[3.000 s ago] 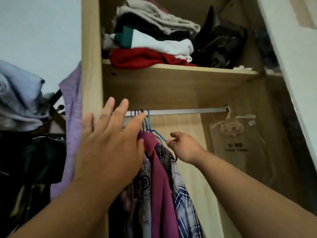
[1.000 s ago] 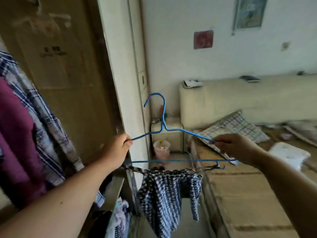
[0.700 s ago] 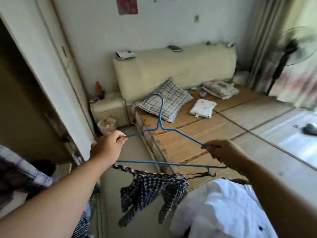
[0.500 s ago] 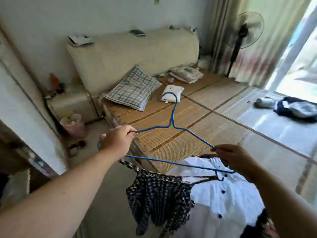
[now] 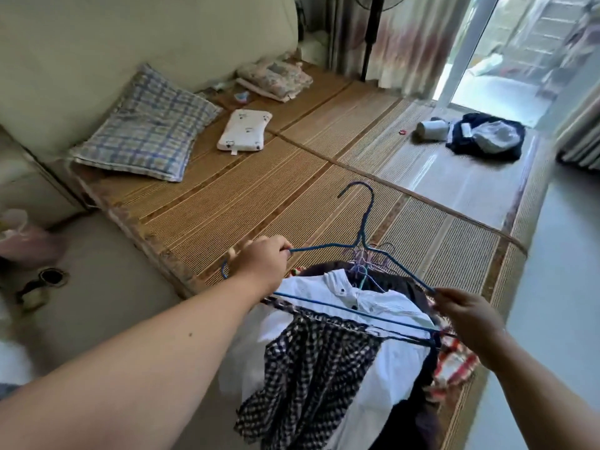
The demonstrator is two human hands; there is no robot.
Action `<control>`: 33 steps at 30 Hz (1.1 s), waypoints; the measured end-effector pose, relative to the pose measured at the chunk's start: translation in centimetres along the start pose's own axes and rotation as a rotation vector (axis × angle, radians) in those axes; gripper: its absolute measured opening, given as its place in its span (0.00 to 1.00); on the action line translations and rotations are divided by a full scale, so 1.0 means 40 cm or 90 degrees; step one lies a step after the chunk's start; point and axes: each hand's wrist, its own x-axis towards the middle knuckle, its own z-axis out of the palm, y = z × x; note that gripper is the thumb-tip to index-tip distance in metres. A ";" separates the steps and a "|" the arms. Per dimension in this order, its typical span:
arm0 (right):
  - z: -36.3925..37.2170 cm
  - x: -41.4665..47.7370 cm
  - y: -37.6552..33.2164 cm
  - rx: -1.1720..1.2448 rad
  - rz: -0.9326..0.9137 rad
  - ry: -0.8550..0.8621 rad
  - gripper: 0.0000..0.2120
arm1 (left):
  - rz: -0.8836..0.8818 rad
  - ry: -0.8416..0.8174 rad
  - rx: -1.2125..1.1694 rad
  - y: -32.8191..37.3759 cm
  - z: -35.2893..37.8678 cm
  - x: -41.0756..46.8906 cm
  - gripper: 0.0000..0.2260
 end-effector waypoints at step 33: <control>0.682 -0.039 -0.541 -0.380 -0.637 -0.444 0.25 | -0.188 0.158 0.173 -0.250 -0.294 -0.206 0.26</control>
